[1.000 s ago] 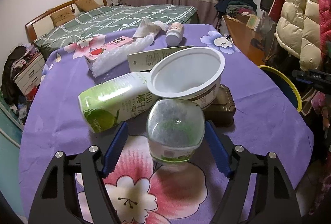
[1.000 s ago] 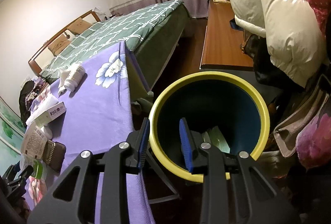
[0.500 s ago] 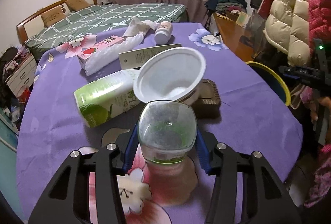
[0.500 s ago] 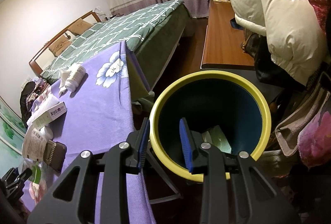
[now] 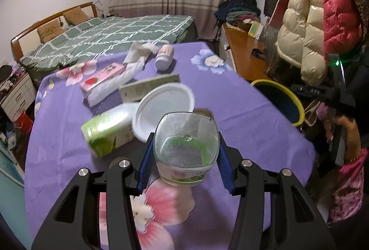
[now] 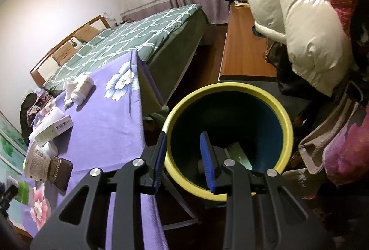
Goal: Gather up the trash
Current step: 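Carry the clear cup with the left gripper over the bin and release it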
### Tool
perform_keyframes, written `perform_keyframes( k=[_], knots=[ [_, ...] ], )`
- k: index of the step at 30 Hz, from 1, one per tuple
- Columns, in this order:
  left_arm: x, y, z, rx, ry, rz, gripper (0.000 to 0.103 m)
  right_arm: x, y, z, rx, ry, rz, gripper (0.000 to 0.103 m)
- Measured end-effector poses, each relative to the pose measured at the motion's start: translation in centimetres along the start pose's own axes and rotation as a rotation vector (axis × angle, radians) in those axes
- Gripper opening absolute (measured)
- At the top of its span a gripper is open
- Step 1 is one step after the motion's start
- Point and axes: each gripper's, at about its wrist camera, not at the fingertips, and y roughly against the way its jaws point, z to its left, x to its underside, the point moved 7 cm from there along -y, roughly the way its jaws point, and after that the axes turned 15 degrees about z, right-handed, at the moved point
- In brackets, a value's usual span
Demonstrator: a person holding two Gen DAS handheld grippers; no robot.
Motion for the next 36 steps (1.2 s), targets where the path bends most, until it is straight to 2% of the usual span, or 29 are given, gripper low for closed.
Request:
perform_keyframes(
  k=[6, 14, 18, 24, 31, 33, 34, 36],
  knots=[
    [-4.3, -0.7, -4.1, 0.057, -0.076, -0.015, 0.05, 0.5, 1.5, -1.6, 0.059, -0.01, -0.034, 0.029],
    [-10.3, -4.8, -14.1, 0.158, -0.234, 0.0, 0.05, 1.2, 3.2, -4.8, 0.125, -0.032, -0.066, 0.029],
    [-12.8, -7.7, -19.4, 0.177, -0.301, 0.012, 0.05, 1.6, 3.8, -6.2, 0.149, -0.037, -0.071, 0.029],
    [-15.1, -12.0, -25.3, 0.214, -0.352, 0.052, 0.05, 2.0, 3.8, -8.5, 0.174, -0.056, -0.066, 0.032],
    [-16.5, -16.4, -28.4, 0.224, -0.35, 0.1, 0.05, 2.2, 3.3, -10.2, 0.189, -0.076, -0.055, 0.034],
    [-16.6, -16.9, -28.4, 0.212, -0.335, 0.109, 0.064, 2.1, 3.3, -10.2, 0.191, -0.082, -0.056, 0.039],
    [-16.7, -16.8, -28.3, 0.207, -0.326, 0.098, 0.079, 2.2, 3.3, -10.3, 0.191, -0.083, -0.057, 0.041],
    [-16.9, -15.1, -27.6, 0.192, -0.311, 0.044, 0.083, 2.1, 3.3, -10.1, 0.191, -0.08, -0.057, 0.041]
  ],
)
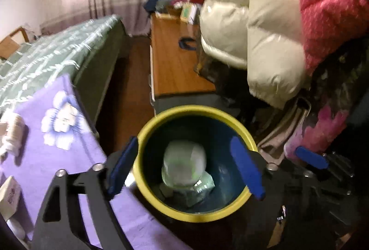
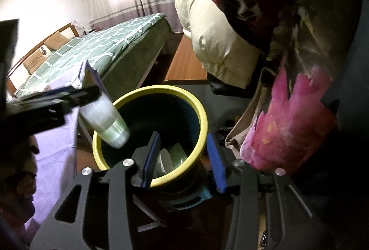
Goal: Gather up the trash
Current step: 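Carry the clear cup with the left gripper over the bin and release it, then reach the right gripper to the brown food tray and grasp it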
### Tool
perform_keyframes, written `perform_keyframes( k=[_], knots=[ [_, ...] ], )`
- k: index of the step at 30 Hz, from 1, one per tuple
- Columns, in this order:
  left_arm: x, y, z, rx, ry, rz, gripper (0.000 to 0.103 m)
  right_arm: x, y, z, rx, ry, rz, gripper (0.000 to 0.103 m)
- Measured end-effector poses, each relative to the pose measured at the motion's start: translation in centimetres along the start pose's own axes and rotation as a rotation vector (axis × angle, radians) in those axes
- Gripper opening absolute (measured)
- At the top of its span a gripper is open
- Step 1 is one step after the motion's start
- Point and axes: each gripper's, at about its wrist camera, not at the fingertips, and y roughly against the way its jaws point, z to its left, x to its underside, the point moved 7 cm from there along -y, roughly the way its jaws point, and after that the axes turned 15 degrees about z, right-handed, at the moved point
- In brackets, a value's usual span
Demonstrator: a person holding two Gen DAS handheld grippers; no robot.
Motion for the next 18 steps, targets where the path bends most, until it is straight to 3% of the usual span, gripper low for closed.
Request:
perform_keyframes(
  k=[8, 18],
  knots=[
    [4.5, 11.1, 5.4, -0.074, 0.104, -0.15, 0.095, 0.8, 0.0, 3.4, -0.049, 0.058, 0.005, 0.041],
    [16.6, 22.6, 18.5, -0.288, 0.398, -0.245, 0.097, 2.6, 0.3, 13.1, -0.145, 0.215, 0.026, 0.041]
  ],
)
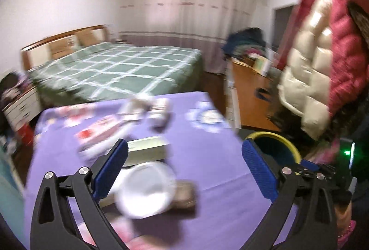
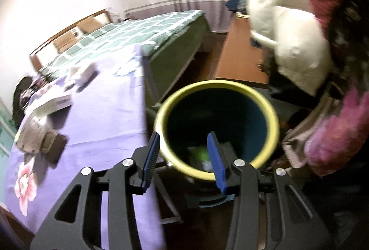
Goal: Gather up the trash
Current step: 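Reach the right gripper to the brown food tray and grasp it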
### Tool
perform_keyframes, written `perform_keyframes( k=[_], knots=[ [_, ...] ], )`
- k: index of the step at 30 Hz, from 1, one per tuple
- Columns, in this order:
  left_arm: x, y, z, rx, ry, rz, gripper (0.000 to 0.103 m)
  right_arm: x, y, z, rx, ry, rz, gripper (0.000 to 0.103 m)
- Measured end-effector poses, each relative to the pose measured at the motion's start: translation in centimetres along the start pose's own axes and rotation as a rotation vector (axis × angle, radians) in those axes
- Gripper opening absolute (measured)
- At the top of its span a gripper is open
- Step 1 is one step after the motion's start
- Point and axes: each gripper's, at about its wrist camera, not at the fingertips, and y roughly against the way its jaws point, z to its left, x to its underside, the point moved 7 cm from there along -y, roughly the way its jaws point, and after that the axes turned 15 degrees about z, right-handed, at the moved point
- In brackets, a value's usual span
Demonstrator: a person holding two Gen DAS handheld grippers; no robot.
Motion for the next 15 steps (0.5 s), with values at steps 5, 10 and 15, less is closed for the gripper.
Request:
perform_keyframes(
  k=[5, 10, 15],
  knots=[
    [2.8, 3.0, 8.9, -0.117, 0.14, -0.022, 0.097, 0.3, -1.1, 6.3, -0.077, 0.106, 0.029, 0.041],
    [5.4, 5.6, 15.1, -0.183, 0.24, -0.044, 0.097, 1.1, -2.6, 13.4, -0.177, 0.237, 0.073, 0.041],
    [7.0, 6.3, 18.3, -0.21, 0.301, -0.046, 0.097, 2.5, -4.1, 19.0, -0.229, 0.33, 0.115, 0.048]
  ],
)
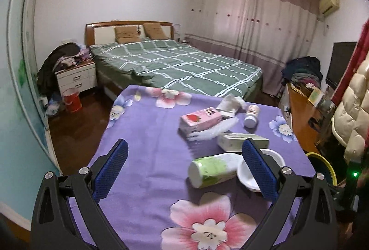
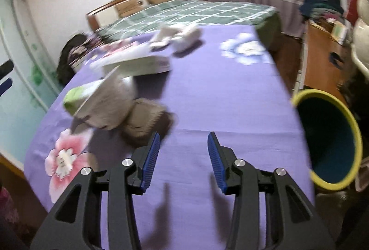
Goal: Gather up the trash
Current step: 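Reach the right gripper to the brown food tray and grasp it, then carry the brown tray into the bin with the right gripper while the left gripper approaches the white yogurt cup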
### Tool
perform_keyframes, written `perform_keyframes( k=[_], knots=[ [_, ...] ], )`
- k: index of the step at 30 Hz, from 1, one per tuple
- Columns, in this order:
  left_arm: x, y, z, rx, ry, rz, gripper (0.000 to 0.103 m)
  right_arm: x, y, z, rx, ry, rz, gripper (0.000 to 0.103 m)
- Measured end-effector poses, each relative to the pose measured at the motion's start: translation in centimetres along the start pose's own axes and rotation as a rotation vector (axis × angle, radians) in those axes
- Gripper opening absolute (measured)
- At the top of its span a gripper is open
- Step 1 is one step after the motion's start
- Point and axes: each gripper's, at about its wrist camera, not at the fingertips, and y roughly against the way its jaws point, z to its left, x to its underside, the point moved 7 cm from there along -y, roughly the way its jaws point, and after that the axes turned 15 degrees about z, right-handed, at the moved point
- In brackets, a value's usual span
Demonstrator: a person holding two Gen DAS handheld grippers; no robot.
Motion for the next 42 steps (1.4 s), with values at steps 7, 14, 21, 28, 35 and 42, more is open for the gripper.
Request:
perform_keyframes(
  k=[7, 14, 21, 28, 35, 42],
  knots=[
    [0.5, -1.0, -0.4, 0.01, -0.012, 0.024, 0.097, 0.0, -2.8, 2.5, -0.01, 0.029, 0.054, 0.052],
    [0.7, -2.1, -1.9, 0.028, -0.035, 0.049, 0.097, -1.0, -4.0, 3.6, 0.017, 0.045, 0.063, 0.06],
    [1.0, -2.7, -2.6, 0.04, -0.048, 0.066, 0.097, -2.1, -5.1, 4.2, 0.078, 0.055, 0.068, 0.068],
    [1.3, -3.5, -2.5, 0.049, -0.041, 0.082, 0.097, -2.4, -3.9, -0.5, 0.141, -0.029, 0.048, 0.068],
    [1.6, -4.1, -3.2, 0.063, -0.051, 0.097, 0.097, -3.2, -4.5, -0.2, 0.142, -0.003, 0.047, 0.068],
    [2.0, -4.2, -3.7, 0.073, -0.063, 0.105, 0.097, -3.6, -4.7, -1.3, 0.144, -0.035, 0.057, 0.058]
  ],
)
